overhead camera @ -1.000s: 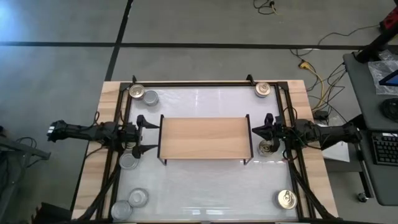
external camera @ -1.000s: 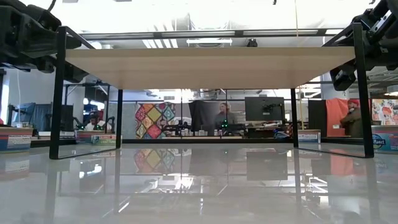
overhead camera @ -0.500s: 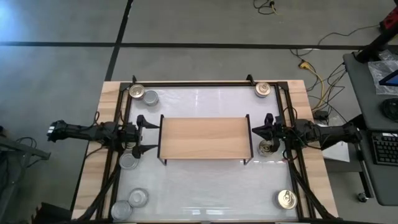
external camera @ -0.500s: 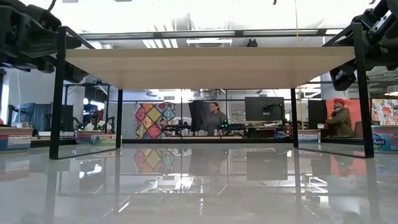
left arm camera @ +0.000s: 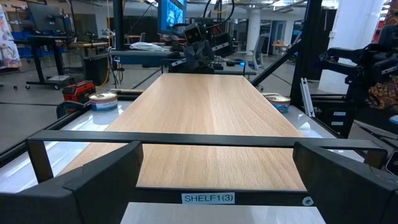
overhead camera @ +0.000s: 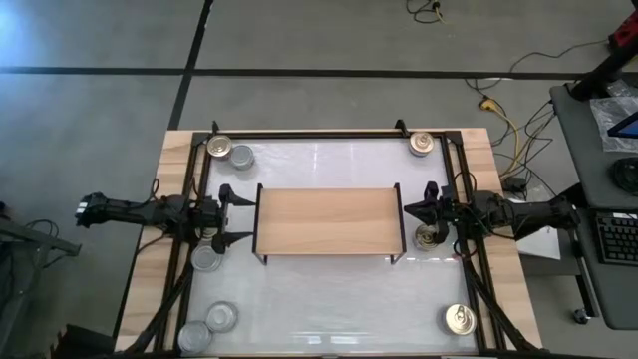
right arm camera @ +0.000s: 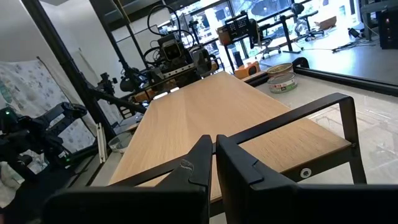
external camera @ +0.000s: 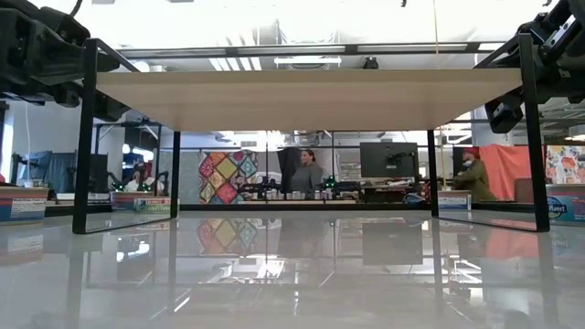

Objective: Stack canned seafood by type on shelf

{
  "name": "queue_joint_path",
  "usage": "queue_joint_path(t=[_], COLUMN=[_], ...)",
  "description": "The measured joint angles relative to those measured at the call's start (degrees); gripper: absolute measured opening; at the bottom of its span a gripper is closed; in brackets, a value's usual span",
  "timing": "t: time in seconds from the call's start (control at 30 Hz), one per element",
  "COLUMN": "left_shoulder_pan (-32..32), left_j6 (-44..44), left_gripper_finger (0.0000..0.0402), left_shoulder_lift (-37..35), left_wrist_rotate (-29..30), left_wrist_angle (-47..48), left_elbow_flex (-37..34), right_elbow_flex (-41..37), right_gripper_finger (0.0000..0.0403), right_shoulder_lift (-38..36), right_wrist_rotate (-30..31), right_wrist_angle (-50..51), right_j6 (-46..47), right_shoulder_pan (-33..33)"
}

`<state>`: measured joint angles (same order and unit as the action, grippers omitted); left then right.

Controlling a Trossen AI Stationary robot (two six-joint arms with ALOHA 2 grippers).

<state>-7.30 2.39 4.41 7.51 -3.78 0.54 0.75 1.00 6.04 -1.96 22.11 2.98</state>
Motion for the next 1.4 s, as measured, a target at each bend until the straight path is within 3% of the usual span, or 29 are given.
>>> queue_joint_path(t=[0.53,0.93,1.03,1.2,1.27,1.4], left_shoulder_pan=[-0.01,0.0,-0.01,0.01,0.05,0.31], left_j6=[-1.03,1.03,0.66,-1.07,-2.63,-3.61], left_gripper_finger=[0.04,0.04,0.04,0.04,0.04,0.04], left_shoulder_lift=[0.01,-0.01,-0.01,-0.01,-0.01,0.11], left_wrist_rotate=[0.02,0.54,7.49,33.55,41.34,45.1], left_wrist_angle=[-1.55,-29.91,-33.31,-35.27,-35.25,-35.21], left_elbow_flex=[0.0,0.0,-0.02,-0.01,0.0,0.0], right_elbow_flex=[-0.02,0.0,0.0,-0.02,-0.02,-0.02], right_gripper_finger=[0.0013,0.0013,0.0013,0.0013,0.0013,0.0013], right_shoulder_lift=[0.01,0.0,0.0,0.0,0.0,0.0], right_wrist_rotate=[0.0,0.0,0.0,0.0,0.0,0.0], right_wrist_angle=[0.02,0.02,0.02,0.02,0.02,0.02], right_j6=[0.0,0.0,0.0,0.0,0.0,0.0], right_shoulder_pan=[0.0,0.0,0.0,0.0,0.0,0.0])
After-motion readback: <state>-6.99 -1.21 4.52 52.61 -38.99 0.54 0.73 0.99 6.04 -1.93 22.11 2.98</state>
